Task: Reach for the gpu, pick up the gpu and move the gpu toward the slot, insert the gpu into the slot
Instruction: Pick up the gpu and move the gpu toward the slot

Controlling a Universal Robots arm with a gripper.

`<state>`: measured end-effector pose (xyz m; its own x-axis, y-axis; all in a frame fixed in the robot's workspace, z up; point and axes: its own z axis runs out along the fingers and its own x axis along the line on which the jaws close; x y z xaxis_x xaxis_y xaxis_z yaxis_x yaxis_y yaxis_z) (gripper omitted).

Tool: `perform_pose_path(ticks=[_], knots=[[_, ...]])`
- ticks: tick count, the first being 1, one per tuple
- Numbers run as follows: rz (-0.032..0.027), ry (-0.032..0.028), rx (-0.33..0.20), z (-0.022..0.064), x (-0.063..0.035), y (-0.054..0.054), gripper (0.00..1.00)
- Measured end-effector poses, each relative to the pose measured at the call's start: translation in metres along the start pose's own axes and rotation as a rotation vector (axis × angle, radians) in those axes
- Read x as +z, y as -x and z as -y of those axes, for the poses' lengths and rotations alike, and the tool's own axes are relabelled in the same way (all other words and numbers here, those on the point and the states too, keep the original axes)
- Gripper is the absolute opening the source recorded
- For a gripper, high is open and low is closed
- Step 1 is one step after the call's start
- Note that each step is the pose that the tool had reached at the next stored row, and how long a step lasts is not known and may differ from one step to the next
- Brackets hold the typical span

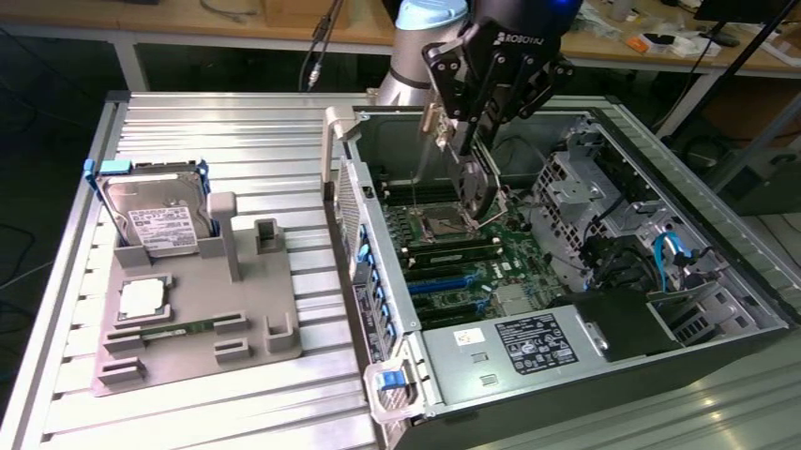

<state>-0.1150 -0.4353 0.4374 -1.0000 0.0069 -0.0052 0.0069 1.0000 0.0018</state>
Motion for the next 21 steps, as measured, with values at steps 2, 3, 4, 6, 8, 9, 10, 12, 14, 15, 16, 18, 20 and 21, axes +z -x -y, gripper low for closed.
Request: perform_pose_path(ticks=[2,3,4,6,8,9,10,12,14,15,16,18,20,21], knots=[[0.0017,0.0001,0.0,0.0,0.0,0.004,0.27],[0.0024,0.0001,0.0,0.0,0.0001,0.006,0.27],[0.0031,0.0001,0.0,0.0,0.0001,0.007,0.27],[0.0045,0.0001,0.0,-0.0001,0.0001,0.011,0.27],[0.0062,0.0001,0.0,-0.0001,0.0001,0.015,0.27],[0.0069,0.0001,0.0,-0.0001,0.0001,0.016,0.27],[0.0076,0.0001,0.0,-0.0002,0.0001,0.018,0.27],[0.0091,0.0002,0.0,-0.0002,0.0002,0.021,0.27],[0.0112,0.0001,0.0,-0.0003,0.0002,0.026,0.27],[0.0119,0.0001,0.0,-0.0003,0.0002,0.028,0.27],[0.0123,0.0001,0.0,-0.0003,0.0002,0.03,0.27],[0.0127,0.0001,0.0,-0.0003,0.0002,0.035,0.27],[0.0128,0.0002,0.0,-0.0004,0.0004,0.04,0.27],[0.0129,0.0002,0.0,-0.0004,0.0006,0.044,0.27]])
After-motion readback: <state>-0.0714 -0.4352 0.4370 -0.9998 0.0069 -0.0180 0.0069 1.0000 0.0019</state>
